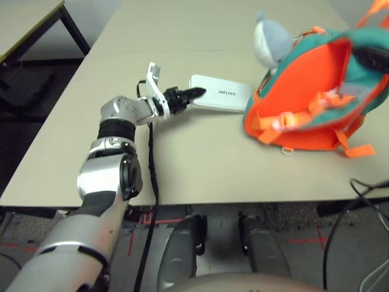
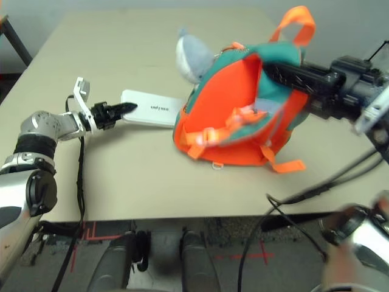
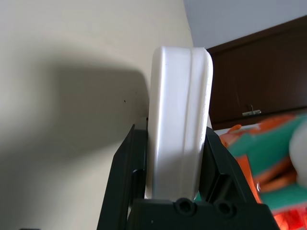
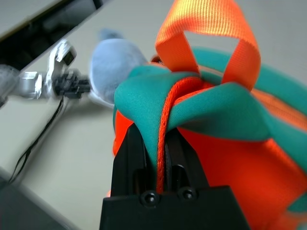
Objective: Put the pencil case into the backpack and zip it.
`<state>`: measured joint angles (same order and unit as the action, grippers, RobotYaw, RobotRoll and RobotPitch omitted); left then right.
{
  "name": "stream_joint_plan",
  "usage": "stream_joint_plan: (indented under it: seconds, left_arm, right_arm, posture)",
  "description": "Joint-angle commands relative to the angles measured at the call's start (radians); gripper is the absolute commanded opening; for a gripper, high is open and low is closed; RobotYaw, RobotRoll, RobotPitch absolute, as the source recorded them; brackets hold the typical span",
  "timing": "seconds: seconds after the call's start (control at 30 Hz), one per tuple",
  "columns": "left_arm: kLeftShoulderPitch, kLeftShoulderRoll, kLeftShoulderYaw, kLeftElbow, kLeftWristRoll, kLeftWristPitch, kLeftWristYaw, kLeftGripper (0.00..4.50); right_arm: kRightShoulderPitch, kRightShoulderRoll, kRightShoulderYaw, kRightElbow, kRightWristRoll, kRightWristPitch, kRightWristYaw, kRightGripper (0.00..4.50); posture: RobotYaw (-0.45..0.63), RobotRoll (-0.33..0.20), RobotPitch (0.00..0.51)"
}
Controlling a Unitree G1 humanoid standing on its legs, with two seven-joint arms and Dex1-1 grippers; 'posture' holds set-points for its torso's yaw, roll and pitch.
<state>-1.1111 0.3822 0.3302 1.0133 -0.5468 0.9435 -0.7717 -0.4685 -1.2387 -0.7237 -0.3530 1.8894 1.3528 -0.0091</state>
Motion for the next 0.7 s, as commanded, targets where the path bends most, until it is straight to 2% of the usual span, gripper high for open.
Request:
stream_joint_plan:
  seconds: [0.03, 0.17, 0.27, 0.53, 0.7]
  left_arm:
    - [-0.018, 0.003, -0.015, 0.022, 0.027, -0.023, -0.018, 1.44]
    - [-0.051, 0.035, -0.027, -0.010, 0.028, -0.023, -0.079, 1.44]
    - [-0.091, 0.085, -0.041, -0.066, 0.010, 0.014, -0.158, 1.44]
    - [-0.208, 0.199, -0.075, -0.180, -0.008, 0.057, -0.319, 1.44]
    - [-0.130, 0.214, -0.161, -0.413, -0.078, 0.201, -0.430, 1.44]
  right_arm:
    - [0.139, -0.017, 0.023, -0.093, 0.083, -0.159, -0.028, 0.24]
    - [0.295, -0.017, 0.080, -0.179, 0.081, -0.250, -0.107, 0.24]
    - [0.340, -0.022, 0.122, -0.196, 0.057, -0.294, -0.112, 0.24]
    - [0.315, -0.044, 0.209, -0.153, -0.055, -0.345, -0.032, 0.24]
    - [0.264, -0.039, 0.259, -0.127, -0.114, -0.361, 0.008, 0.24]
  posture:
    - [-0.12, 0.000, 0.160]
    - [-0.09, 0.000, 0.159]
    - [-0.07, 0.000, 0.160]
    - [-0.02, 0.000, 0.156]
    - [-0.01, 0.000, 0.154]
